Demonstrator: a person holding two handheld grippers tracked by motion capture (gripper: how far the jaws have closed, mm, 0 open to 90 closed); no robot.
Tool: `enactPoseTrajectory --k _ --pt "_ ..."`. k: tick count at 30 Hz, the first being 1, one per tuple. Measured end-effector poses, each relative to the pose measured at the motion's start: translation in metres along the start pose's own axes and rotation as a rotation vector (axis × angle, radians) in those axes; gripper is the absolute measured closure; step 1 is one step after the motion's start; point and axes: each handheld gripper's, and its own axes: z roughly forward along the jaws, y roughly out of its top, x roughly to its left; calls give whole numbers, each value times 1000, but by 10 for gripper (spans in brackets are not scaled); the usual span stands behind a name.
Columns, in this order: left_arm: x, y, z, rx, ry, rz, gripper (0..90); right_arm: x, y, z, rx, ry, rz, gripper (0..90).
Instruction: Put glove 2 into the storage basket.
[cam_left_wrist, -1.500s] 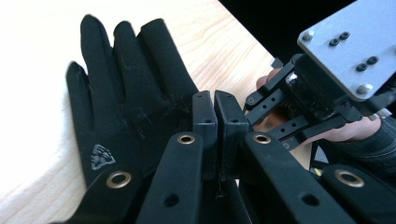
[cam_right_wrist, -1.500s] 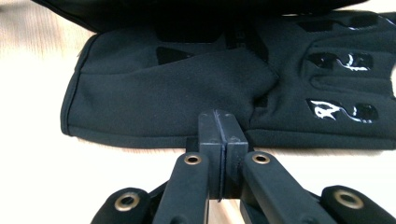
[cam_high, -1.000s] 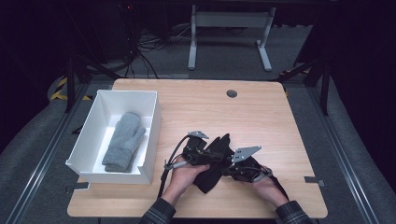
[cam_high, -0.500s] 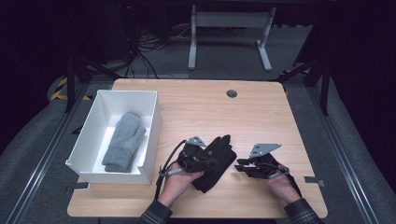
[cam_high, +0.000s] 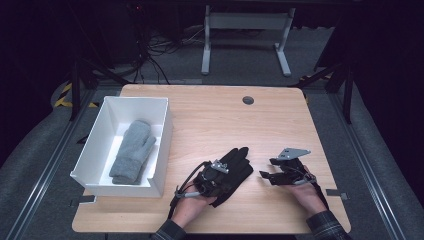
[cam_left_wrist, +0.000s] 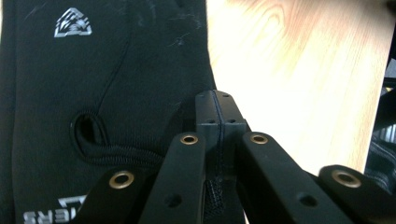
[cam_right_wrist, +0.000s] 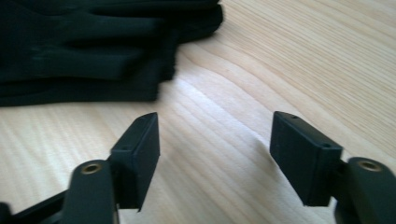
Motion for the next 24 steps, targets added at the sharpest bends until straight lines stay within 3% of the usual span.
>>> enactPoseTrajectory --k 6,14,17,24 --pt "2 -13 -15 30 36 26 900 -8 -4 3 -9 -20 19 271" --pt "2 -16 -23 23 33 59 861 -9 -6 7 -29 -37 -8 191" --pt "0 -11 -28 6 34 89 779 -9 -6 8 -32 -42 -6 170" --pt "6 3 -32 -16 55 129 450 -9 -6 8 -31 -42 -7 165"
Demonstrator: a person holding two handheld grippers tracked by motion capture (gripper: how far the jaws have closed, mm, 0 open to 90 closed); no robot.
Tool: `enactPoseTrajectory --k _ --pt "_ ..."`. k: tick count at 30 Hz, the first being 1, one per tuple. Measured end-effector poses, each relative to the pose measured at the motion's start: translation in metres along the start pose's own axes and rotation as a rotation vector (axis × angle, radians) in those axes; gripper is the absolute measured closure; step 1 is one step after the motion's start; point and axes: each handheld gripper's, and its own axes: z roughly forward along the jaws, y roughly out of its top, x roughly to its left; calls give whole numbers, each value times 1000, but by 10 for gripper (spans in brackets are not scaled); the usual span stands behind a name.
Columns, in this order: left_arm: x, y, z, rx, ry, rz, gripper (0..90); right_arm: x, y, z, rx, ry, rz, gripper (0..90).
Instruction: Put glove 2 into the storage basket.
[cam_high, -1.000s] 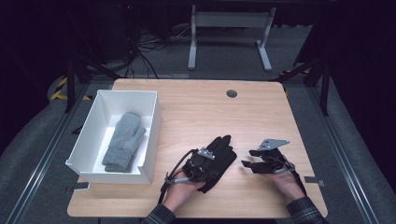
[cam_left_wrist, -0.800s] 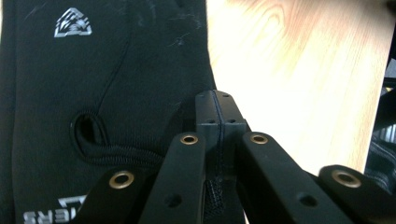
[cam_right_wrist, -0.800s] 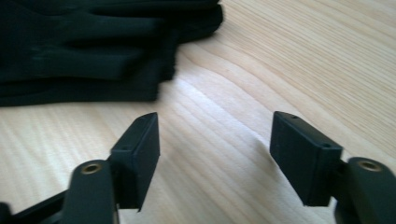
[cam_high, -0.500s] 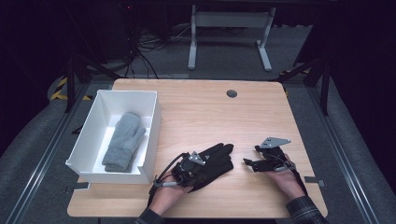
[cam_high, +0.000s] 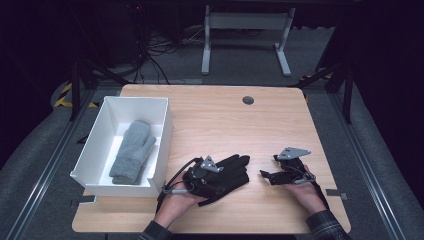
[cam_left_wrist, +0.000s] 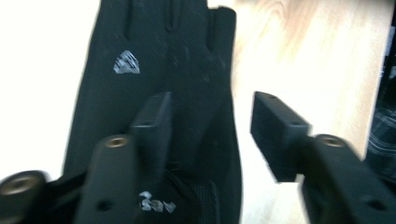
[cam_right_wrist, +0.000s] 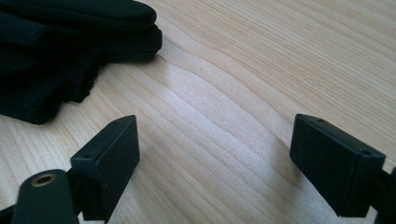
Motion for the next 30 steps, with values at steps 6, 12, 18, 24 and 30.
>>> enactPoseTrajectory --k 6,12,18,24,30 --pt "12 12 9 3 43 39 285 0 0 0 0 0 1 163" --pt "27 14 20 25 72 32 178 0 0 0 0 -2 2 161" --pt "31 10 31 74 80 37 159 0 0 0 0 -1 2 161" --pt "32 9 35 90 73 34 159 1 0 0 0 -1 1 161" --pt "33 6 35 81 27 19 254 1 0 0 0 -1 1 161"
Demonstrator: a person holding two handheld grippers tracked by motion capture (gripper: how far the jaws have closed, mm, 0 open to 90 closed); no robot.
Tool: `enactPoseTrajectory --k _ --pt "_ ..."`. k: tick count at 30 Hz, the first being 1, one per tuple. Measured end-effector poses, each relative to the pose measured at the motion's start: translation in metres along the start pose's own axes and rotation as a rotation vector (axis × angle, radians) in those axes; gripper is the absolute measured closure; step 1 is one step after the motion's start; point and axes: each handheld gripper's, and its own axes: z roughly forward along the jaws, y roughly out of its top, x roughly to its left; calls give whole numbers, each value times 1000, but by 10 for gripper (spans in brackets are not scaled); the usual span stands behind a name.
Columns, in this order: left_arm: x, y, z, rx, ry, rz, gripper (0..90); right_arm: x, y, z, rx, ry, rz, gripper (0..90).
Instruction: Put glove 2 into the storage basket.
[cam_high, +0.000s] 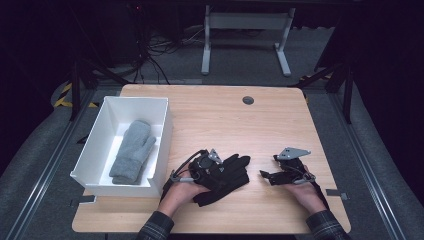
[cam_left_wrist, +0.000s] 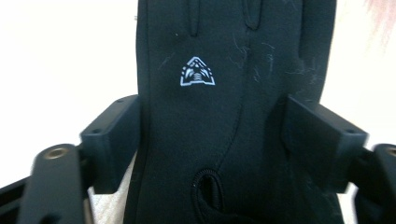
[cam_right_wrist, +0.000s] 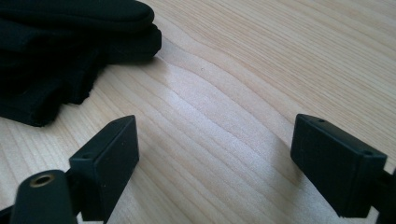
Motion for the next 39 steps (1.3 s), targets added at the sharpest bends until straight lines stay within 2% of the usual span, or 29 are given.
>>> enactPoseTrajectory --k 5,6,7,8,12,15,18,19,24,32,34,39 --pt "-1 0 -2 9 -59 4 439 0 0 0 0 0 1 160" --pt "-1 0 -2 9 -59 4 468 0 0 0 0 0 1 160" --pt "-1 0 -2 14 -73 -5 468 0 0 0 0 0 1 160" --pt "-1 0 -2 20 -87 -4 507 0 0 0 0 -1 1 160" --pt "-2 1 -3 23 -101 -5 616 0 0 0 0 -1 2 160" --pt "-1 2 -4 26 -113 -36 639 0 0 0 1 -1 2 160" --pt "-4 3 -7 29 -94 -38 650 0 0 0 1 -1 2 160" --pt "-4 3 -8 22 -90 -27 652 0 0 0 0 -1 2 160" --pt "-8 7 -18 -5 -75 -33 660 0 0 0 0 -1 2 160" --pt "-8 16 -42 -46 -41 -73 660 0 0 0 0 -1 2 160" --pt "-8 21 -51 -66 -37 -86 659 0 0 0 0 -1 3 160" --pt "-8 33 -74 -75 -5 -95 658 0 0 0 0 -1 3 160"
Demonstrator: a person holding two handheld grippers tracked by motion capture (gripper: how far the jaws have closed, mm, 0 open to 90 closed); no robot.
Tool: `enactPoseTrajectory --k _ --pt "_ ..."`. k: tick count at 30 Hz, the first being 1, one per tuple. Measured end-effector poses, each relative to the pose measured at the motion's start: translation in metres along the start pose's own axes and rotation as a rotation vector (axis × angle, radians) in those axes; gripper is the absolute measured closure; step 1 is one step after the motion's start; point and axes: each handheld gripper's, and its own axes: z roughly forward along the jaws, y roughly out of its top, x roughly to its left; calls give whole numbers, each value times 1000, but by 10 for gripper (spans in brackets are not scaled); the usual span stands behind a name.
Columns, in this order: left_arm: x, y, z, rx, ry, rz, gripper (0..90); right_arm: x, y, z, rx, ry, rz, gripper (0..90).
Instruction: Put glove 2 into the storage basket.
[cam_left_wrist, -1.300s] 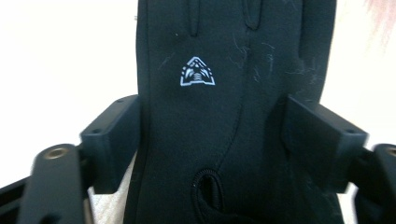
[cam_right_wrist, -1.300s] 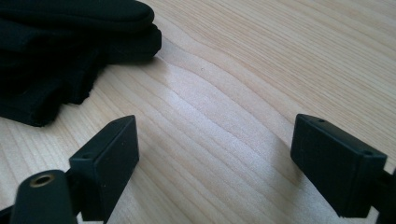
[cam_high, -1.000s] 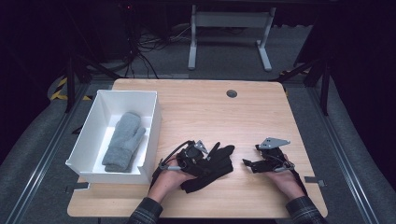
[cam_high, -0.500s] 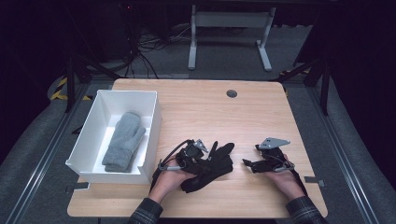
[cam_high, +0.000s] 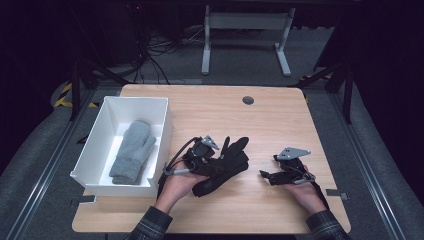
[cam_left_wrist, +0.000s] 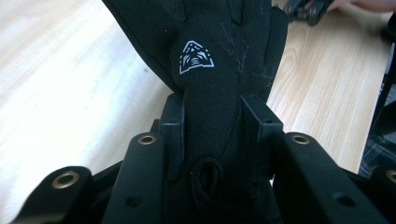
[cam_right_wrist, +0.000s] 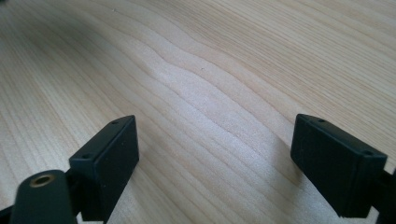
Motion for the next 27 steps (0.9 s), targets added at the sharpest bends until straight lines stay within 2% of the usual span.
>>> enactPoseTrajectory --k 7,13,20,27 --pt "1 15 -33 -32 33 -8 658 0 0 0 0 0 0 160" --pt "6 21 -60 -61 61 -21 658 0 0 0 0 0 -1 160" --pt "15 23 -90 -101 88 -53 659 0 0 0 0 0 -1 160" --pt "30 15 -120 -143 131 -112 659 0 0 0 0 0 0 160"
